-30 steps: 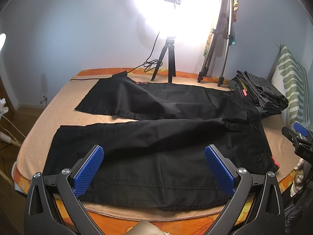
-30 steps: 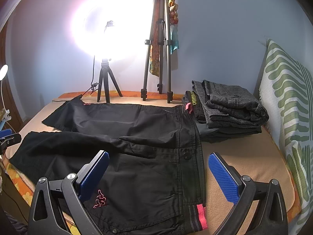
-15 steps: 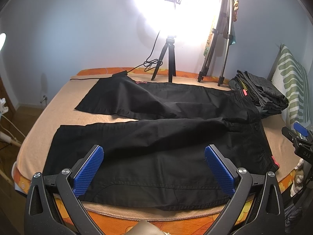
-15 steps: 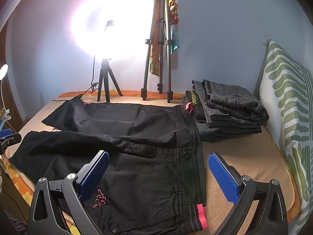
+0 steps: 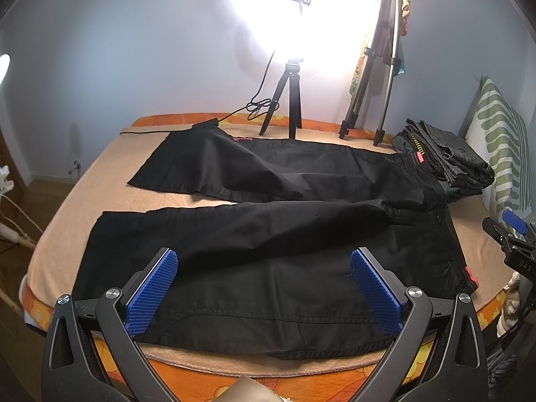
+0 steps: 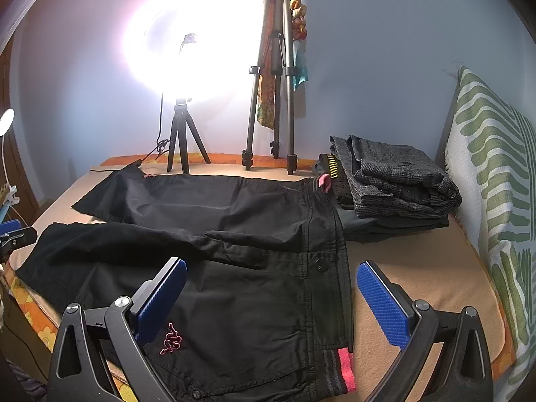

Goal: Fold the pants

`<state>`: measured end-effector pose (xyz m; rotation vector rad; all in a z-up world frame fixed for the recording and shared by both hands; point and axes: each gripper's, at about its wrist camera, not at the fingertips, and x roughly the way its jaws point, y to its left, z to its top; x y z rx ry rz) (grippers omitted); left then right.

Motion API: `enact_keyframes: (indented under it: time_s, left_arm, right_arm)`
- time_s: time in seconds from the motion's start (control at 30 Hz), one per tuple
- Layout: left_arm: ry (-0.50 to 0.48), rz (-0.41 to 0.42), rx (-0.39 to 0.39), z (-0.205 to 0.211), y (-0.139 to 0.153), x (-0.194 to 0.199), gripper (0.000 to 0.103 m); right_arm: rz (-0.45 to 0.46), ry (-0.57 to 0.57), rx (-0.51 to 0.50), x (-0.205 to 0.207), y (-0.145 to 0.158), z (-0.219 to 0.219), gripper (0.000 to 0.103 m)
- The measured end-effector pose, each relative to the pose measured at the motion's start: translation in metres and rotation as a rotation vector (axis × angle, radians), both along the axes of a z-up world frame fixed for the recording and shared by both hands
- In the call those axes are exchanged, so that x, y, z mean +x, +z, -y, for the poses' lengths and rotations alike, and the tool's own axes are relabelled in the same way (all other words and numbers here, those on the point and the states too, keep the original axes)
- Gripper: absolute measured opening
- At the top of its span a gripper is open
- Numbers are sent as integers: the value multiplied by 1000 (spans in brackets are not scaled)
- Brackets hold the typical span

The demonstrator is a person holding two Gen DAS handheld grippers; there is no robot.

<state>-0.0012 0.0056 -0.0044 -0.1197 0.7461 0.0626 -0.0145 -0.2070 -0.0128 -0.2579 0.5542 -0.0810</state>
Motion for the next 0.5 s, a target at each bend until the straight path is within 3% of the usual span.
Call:
enact_keyframes:
  time_s: [0.5]
  left_arm:
    - [9, -12, 14, -7, -5, 3, 103]
  right_arm:
    - [-17, 19, 1, -1, -7, 0, 103]
